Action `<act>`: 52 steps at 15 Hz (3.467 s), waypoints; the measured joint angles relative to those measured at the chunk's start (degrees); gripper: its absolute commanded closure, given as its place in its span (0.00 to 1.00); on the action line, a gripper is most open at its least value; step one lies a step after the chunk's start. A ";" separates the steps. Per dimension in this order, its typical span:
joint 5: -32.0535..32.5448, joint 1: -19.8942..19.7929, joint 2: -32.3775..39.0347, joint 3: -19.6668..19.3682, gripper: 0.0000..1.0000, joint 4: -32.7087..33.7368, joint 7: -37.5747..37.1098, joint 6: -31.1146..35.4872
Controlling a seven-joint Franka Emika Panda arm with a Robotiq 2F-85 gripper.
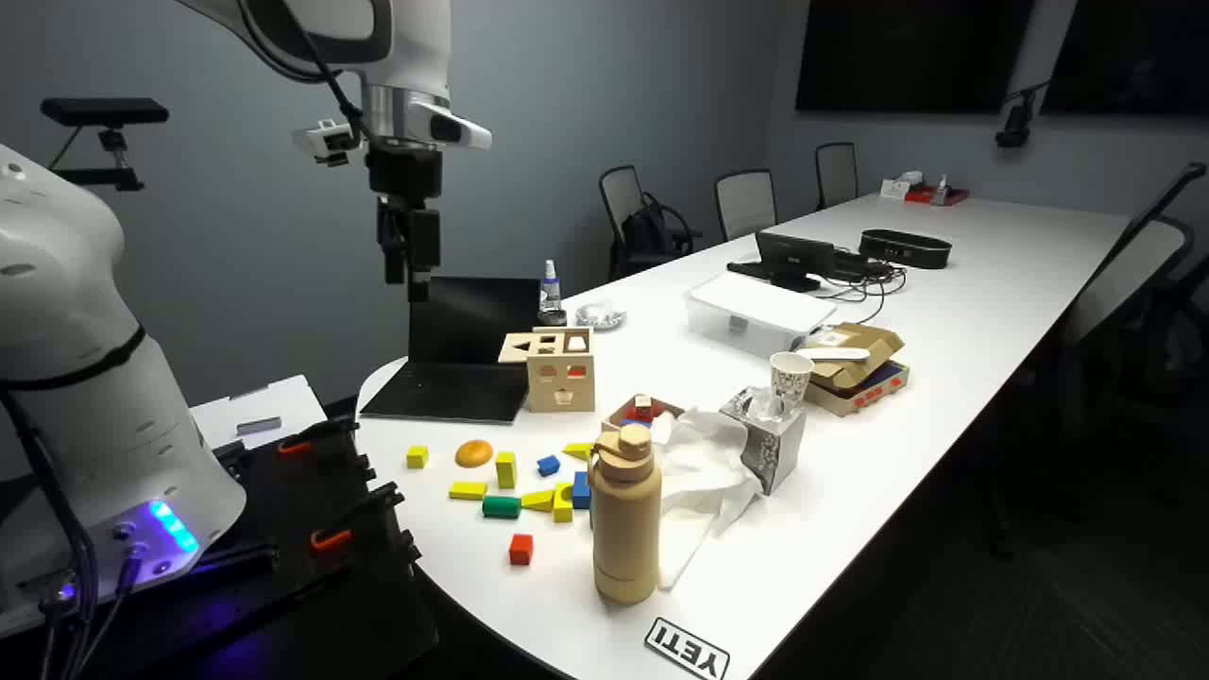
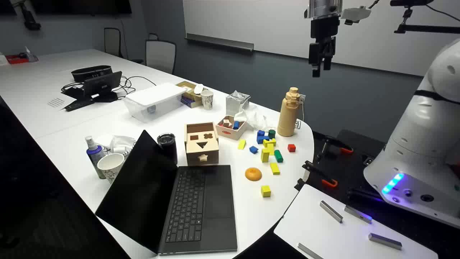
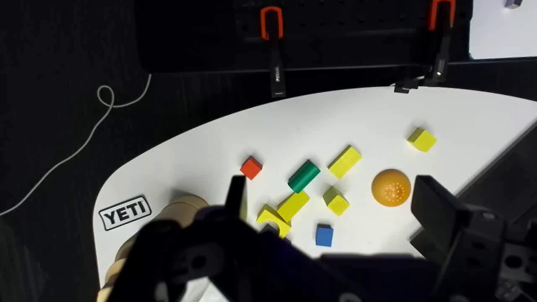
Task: Put the cylindrical block in the toy box
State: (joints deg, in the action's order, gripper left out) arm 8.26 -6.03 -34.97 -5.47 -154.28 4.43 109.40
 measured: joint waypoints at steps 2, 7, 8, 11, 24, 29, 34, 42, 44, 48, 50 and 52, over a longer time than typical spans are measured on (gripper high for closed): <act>0.00 0.00 0.01 0.00 0.00 0.00 0.00 0.00; -6.80 0.14 3.49 0.51 0.00 -1.03 -6.37 5.17; -8.25 0.35 4.77 1.12 0.00 -1.74 -8.79 7.75; -9.80 0.63 9.37 5.09 0.00 -4.46 -18.25 18.31; 0.38 3.25 45.85 7.00 0.00 -2.85 -49.12 53.99; -5.36 9.15 57.01 2.23 0.00 2.11 -48.36 61.79; -12.45 12.96 63.14 0.90 0.00 6.30 -47.04 63.95; -17.74 15.31 67.89 -1.85 0.00 7.92 -45.91 65.86; -18.78 15.13 69.17 -1.74 0.00 8.64 -44.95 66.40; -19.33 14.68 71.09 -1.77 0.00 10.63 -43.04 66.90; -19.90 14.55 72.03 -1.68 0.00 11.91 -41.93 66.93; -20.40 14.50 72.95 -1.58 0.26 13.23 -41.44 66.93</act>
State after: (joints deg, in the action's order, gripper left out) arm -12.14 8.48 37.99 -7.05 -141.05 -37.01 176.33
